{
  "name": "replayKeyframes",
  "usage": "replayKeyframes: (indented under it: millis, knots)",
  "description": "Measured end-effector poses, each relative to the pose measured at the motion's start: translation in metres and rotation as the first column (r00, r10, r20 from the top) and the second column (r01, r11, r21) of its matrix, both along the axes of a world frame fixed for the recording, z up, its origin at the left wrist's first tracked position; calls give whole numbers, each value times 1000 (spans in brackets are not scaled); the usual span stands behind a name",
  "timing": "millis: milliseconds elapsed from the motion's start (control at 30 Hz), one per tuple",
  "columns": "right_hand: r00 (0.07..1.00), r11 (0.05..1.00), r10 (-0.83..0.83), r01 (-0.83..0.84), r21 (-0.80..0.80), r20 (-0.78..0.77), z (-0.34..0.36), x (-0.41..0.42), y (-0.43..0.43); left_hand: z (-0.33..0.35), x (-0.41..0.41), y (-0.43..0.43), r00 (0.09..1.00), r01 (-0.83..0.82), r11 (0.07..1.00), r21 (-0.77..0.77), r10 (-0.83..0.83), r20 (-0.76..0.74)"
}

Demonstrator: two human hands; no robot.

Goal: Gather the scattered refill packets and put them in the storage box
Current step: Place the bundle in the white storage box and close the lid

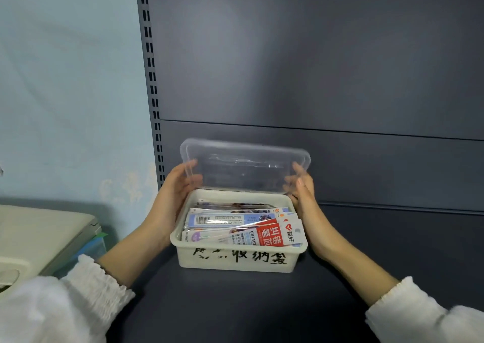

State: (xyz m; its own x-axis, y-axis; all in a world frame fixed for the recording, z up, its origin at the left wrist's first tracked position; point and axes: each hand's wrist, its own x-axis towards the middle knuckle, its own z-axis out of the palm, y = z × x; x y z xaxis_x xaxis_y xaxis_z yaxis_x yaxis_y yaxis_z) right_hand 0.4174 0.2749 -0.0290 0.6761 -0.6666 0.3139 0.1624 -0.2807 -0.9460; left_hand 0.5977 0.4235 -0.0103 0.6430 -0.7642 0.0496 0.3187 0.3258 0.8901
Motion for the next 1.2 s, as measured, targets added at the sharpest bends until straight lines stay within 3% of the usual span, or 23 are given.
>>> replayKeyframes:
  millis: [100,233,333,433,567,733,900,1033,1200]
  knots:
    - [999,1000,21,-21,-1,33,-6,1,5,-7,-1,3,999,-14,1000,-6,14,-49]
    - [990,990,-45,26,140,133,-11,0,4,-12,3,4,994,39,998,53,-33,-102]
    - [971,988,-100,71,137,215,-11,-3,9,-16,10,3,999,-49,997,60,49,-13]
    - [967,985,-129,100,140,220,-12,-5,13,-17,11,2,999,-29,999,42,29,-12]
    - [978,975,-154,128,179,140,-3,-8,14,-16,13,4,999,-10,1000,29,9,38]
    - [987,951,-116,78,298,109,3,-12,5,-23,14,15,984,26,992,124,-47,170]
    - [998,915,-12,35,402,-59,-6,-8,12,-18,7,16,984,94,979,183,-119,132]
    - [982,944,-5,67,324,-190,-11,-9,6,-18,2,14,972,13,957,289,-80,220]
    - [973,948,-35,105,302,-229,-4,-3,-2,-16,6,7,946,-26,928,372,-97,308]
